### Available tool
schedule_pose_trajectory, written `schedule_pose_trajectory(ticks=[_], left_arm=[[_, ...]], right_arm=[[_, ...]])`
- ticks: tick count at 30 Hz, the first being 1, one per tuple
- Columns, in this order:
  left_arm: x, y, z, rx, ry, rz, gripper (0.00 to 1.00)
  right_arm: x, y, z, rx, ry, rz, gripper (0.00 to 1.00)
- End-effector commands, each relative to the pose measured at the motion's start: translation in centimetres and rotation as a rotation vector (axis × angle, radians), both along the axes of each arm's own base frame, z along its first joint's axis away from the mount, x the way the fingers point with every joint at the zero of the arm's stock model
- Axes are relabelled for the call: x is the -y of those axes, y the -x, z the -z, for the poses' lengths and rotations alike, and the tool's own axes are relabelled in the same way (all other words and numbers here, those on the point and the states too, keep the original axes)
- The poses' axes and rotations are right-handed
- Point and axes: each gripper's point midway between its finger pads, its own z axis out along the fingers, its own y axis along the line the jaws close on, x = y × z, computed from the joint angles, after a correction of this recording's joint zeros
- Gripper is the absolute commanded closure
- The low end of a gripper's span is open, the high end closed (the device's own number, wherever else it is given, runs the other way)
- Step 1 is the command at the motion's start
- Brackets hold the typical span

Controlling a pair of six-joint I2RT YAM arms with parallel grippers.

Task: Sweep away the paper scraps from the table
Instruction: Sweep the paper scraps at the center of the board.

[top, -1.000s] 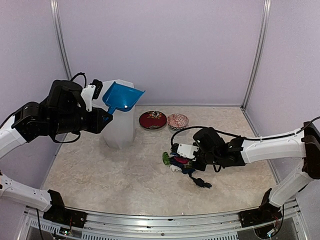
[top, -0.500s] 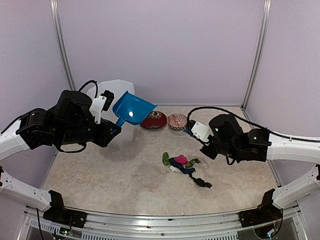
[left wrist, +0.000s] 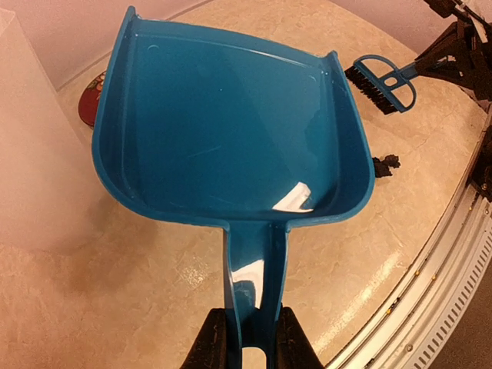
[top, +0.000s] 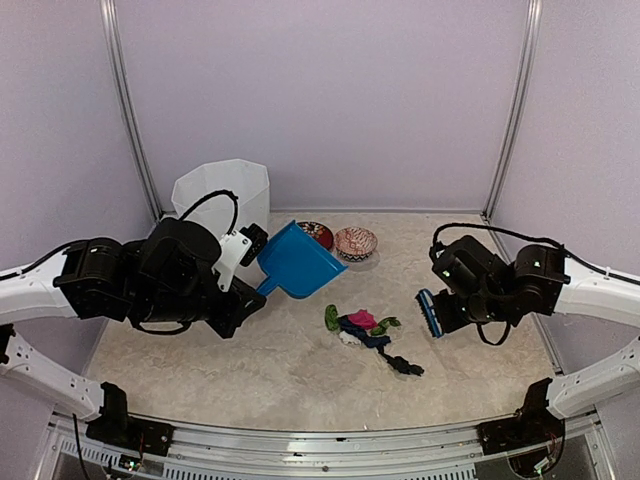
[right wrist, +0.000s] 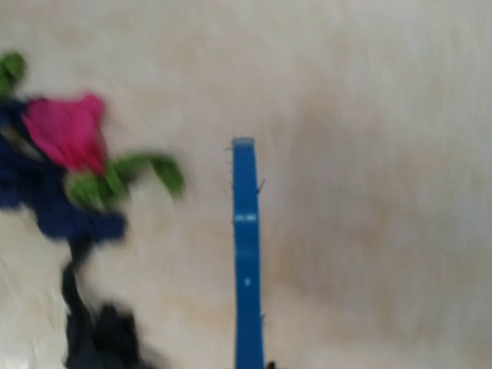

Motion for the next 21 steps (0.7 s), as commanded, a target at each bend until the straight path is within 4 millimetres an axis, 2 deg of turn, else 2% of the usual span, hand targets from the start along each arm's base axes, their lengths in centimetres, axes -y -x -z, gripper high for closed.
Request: schedule_pose_trajectory(ticks=[1, 8, 12, 17, 21], left_arm=[[-0.1, 0.3, 1.0, -0.008, -0.009, 0.010, 1.00], [-0.1, 1.4, 2.6, -0.068, 0.040, 0.023, 1.00], [-0.3, 1.8, 3.0, -0.083, 0.062, 0.024, 1.00], [-0.3, 2.1, 3.8, -0.098, 0.063, 0.031, 1.00], [-0.3, 2.4, 4.4, -0.108, 0.059, 0.032, 1.00]], right_arm=[[3.2, 3.3, 2.7, -0.171, -0.038, 0.192, 1.00], [2.6, 5.8, 4.3, -0.338, -0.067, 0.212, 1.00], [1.2, 6.4, 4.8, -0.411, -0.130, 0.209, 1.00], [-1.6, 5.7, 4.7, -0.434, -0.276, 0.195, 1.00], [-2.6, 4.1, 5.3, -0.413, -0.402, 0.258, 1.00]])
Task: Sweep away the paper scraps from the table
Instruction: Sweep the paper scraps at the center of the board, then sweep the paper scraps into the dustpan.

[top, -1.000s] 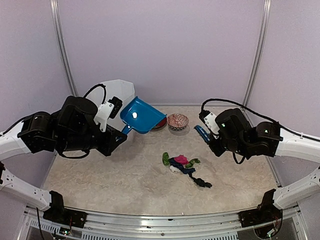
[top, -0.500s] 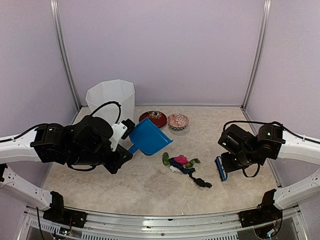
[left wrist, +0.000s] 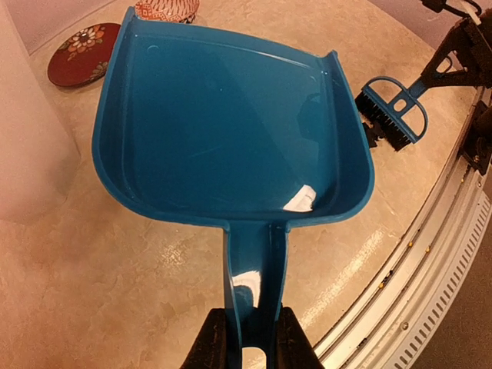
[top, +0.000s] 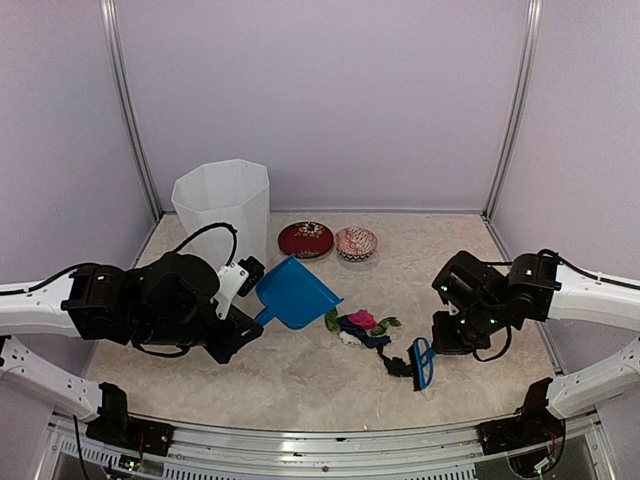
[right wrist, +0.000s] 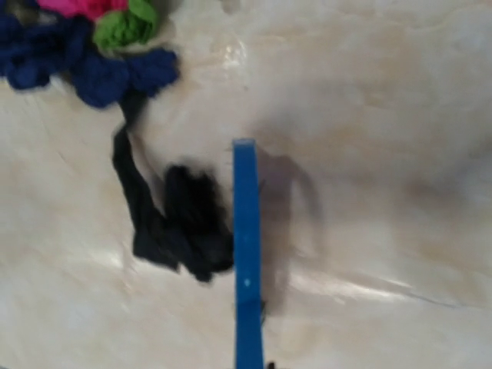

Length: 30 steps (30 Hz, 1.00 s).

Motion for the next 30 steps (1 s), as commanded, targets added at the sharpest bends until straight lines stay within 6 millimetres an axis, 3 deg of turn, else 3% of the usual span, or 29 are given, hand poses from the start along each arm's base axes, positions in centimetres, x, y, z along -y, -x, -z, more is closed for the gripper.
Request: schedule_pose_trajectory(ticks=[1, 13, 25, 30], left_arm=[[0.6, 0.6, -0.1, -0.011, 0.050, 0.011, 1.00], [2.0, 2.9, 2.4, -0.064, 0.035, 0.046, 1.00], [2.7, 3.1, 3.8, -0.086, 0.004, 0.059, 1.00], [2.9, 3.7, 4.7, -0.119, -0.029, 0.082, 1.00]], right_arm=[[-1.8, -1.9, 0.4, 0.017, -0.166, 0.108, 1.00], [-3.6, -7.7, -2.1, 0.189, -0.329, 0.209, 1.00], [-4.7, -10.8, -6.9, 0.338, -0.341, 0.136, 1.00], [-5.1, -11.9, -7.6, 0.383, -0.309, 0.095, 1.00]])
